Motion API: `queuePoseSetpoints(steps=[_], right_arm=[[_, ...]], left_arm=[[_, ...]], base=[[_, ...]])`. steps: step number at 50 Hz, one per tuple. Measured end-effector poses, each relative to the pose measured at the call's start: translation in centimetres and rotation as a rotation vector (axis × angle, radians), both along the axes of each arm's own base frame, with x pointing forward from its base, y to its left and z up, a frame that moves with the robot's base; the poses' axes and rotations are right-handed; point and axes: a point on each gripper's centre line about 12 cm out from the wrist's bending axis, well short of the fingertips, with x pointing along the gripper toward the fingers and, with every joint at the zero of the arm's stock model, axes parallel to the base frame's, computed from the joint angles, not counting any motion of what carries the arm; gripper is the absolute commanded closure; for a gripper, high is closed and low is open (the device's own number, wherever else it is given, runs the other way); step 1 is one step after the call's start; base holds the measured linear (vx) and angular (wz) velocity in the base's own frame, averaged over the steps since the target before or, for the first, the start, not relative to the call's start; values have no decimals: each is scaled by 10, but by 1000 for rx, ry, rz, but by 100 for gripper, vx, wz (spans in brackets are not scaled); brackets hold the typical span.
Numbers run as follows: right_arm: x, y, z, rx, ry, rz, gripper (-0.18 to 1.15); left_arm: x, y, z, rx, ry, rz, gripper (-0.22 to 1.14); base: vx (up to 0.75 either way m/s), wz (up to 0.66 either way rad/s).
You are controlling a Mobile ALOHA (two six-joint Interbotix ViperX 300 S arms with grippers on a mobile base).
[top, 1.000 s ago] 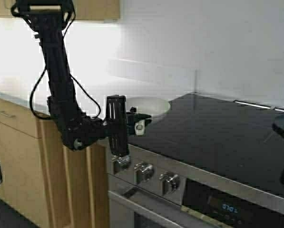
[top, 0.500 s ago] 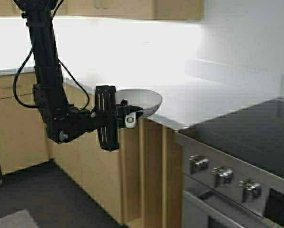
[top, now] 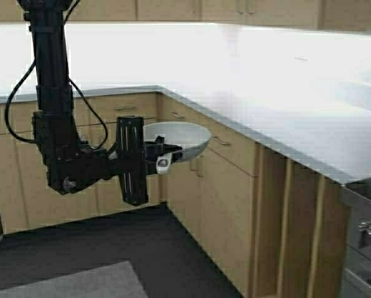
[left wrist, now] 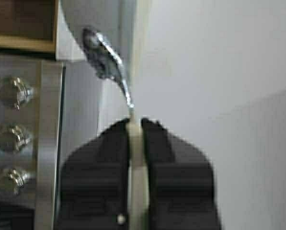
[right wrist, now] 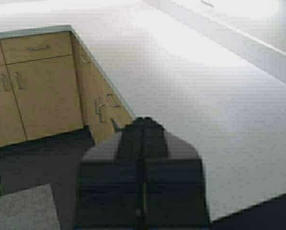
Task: Wash the pan
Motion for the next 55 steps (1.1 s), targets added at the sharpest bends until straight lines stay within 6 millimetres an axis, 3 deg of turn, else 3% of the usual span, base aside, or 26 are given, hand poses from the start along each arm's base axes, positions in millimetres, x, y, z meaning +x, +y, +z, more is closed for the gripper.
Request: queuePoseSetpoints(steps=[55], right_arm=[[-1, 0, -14, -3, 43, 0, 91]], left_arm=[[-4, -2, 1, -1, -11, -21, 89]], base=[[7, 51]])
